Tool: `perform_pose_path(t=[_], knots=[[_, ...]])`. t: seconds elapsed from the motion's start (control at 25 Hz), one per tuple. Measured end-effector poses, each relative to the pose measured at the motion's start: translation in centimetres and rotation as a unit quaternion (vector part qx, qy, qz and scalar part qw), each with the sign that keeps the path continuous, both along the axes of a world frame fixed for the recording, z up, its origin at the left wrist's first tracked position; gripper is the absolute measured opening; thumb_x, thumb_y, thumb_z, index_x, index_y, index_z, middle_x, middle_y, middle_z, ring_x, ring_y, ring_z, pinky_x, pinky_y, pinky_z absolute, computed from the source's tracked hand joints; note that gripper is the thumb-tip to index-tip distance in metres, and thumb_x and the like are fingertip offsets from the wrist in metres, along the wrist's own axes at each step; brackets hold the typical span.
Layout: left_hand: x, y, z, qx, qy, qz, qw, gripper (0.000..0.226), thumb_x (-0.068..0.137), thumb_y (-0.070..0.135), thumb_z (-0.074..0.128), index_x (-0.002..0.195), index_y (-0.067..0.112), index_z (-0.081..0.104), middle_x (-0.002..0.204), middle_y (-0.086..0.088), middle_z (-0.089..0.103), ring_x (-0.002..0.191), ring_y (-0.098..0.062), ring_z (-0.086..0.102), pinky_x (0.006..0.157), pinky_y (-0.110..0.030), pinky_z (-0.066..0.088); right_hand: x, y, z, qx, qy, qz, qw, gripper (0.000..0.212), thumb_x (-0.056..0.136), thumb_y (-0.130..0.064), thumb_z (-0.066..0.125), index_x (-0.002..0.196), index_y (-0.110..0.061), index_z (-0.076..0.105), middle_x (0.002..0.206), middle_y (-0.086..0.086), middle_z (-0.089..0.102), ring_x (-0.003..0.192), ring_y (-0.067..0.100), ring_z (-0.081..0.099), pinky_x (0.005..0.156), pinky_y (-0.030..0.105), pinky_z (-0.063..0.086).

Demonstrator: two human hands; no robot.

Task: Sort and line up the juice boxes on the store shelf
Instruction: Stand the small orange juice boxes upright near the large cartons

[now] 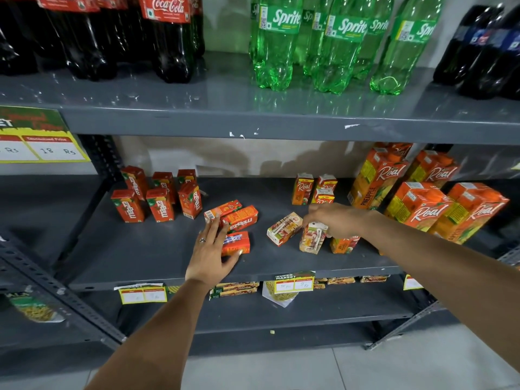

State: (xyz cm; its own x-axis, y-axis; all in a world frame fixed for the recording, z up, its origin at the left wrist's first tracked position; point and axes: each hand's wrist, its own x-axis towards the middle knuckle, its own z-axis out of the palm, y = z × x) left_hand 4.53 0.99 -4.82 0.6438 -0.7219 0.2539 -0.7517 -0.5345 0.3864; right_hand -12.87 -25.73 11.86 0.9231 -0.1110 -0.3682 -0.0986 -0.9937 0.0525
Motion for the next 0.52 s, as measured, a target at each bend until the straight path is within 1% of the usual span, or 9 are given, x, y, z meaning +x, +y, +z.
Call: perform_pose_path(t=[0.08,0.2,0.24,0.32,0.4,0.44,0.52], knots=[[0.07,0.02,-0.08,-0.007,0.002,-0.002,1.000,0.084,0.085,0.069,0.039,0.152,0.024,0.017,0.162,-0.003,0.010,0.148,-0.028,0.009,0.118,-0.046,0.015,0.14,-0.37,0.04,0.004,0.011,-0.030,0.999,0.058,0.079,-0.008,0.075,0.131,-0.025,0.054,0.121,0.001,0.044,0.107,0.021,0.050,0.086,0.038,0.049],[0.08,0.02,-0.12,-0.015,0.001,-0.004,1.000,0.081,0.087,0.062,0.050,0.152,0.023,0.019,0.162,-0.002,0.011,0.148,-0.022,0.003,0.117,-0.045,0.016,0.36,-0.74,-0.20,0.009,0.019,-0.062,0.998,0.055,0.082,-0.018,0.075,0.132,-0.019,0.053,0.133,0.003,0.041,0.117,0.024,0.048,0.093,0.039,0.048],[0.10,0.00,-0.12,-0.015,0.001,-0.003,1.000,0.081,0.087,0.061,0.051,0.152,0.023,0.019,0.162,-0.002,0.011,0.148,-0.022,0.003,0.117,-0.045,0.016,0.42,-0.80,-0.15,0.016,0.019,-0.079,0.997,0.056,0.083,-0.022,0.075,0.133,-0.018,0.051,0.136,0.003,0.043,0.118,0.023,0.049,0.095,0.039,0.048],[0.10,0.01,-0.18,-0.014,-0.001,-0.002,1.000,0.081,0.087,0.061,0.051,0.152,0.023,0.020,0.162,-0.002,0.011,0.148,-0.023,0.004,0.117,-0.045,0.016,0.31,-0.99,0.13,0.033,0.022,-0.105,0.994,0.066,0.079,-0.028,0.079,0.137,-0.019,0.047,0.140,0.003,0.046,0.123,0.022,0.048,0.100,0.038,0.045],[0.12,-0.03,-0.19,-0.014,-0.003,0.000,1.000,0.081,0.087,0.061,0.051,0.152,0.022,0.020,0.162,-0.002,0.011,0.149,-0.023,0.003,0.118,-0.045,0.016,-0.02,-1.03,0.49,0.049,0.029,-0.098,0.993,0.080,0.074,-0.022,0.083,0.142,-0.023,0.041,0.144,0.001,0.044,0.130,0.022,0.043,0.103,0.037,0.042],[0.13,-0.05,-0.18,-0.016,-0.006,0.001,1.000,0.081,0.087,0.060,0.052,0.151,0.022,0.020,0.162,-0.003,0.012,0.149,-0.023,0.002,0.118,-0.046,0.016,-0.13,-0.97,0.53,0.054,0.028,-0.085,0.995,0.081,0.073,-0.017,0.083,0.142,-0.025,0.041,0.144,0.001,0.044,0.131,0.022,0.042,0.102,0.036,0.041],[0.15,-0.08,-0.23,-0.025,-0.015,0.000,1.000,0.080,0.087,0.058,0.054,0.151,0.019,0.023,0.161,-0.005,0.015,0.149,-0.023,0.001,0.118,-0.047,0.016,-0.13,-0.94,0.27,0.048,0.011,-0.059,0.997,0.066,0.077,-0.012,0.079,0.134,-0.028,0.050,0.138,0.000,0.049,0.128,0.022,0.045,0.097,0.032,0.041]])
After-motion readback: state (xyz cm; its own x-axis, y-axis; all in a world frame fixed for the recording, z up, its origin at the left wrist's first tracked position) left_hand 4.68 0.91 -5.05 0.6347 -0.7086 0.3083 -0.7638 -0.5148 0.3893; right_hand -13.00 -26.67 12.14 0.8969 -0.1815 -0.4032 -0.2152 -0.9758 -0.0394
